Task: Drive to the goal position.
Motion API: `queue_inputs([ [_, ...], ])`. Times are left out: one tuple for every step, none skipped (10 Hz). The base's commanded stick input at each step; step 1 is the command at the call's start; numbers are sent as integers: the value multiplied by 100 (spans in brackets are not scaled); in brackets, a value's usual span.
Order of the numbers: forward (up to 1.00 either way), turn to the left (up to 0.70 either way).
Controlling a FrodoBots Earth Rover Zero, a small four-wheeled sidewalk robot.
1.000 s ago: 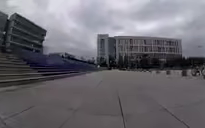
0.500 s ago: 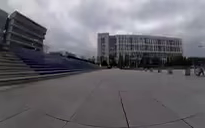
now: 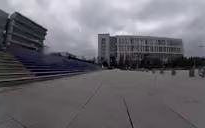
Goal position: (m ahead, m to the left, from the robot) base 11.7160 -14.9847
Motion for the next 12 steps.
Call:
queue_inputs([
  [70, 0],
  [70, 0],
  [70, -6],
  [70, -19],
  [70, -35],
  [70, -35],
  [70, -35],
  [70, -21],
  [70, 0],
  [70, 0],
  [70, 0],
  [70, 0],
])
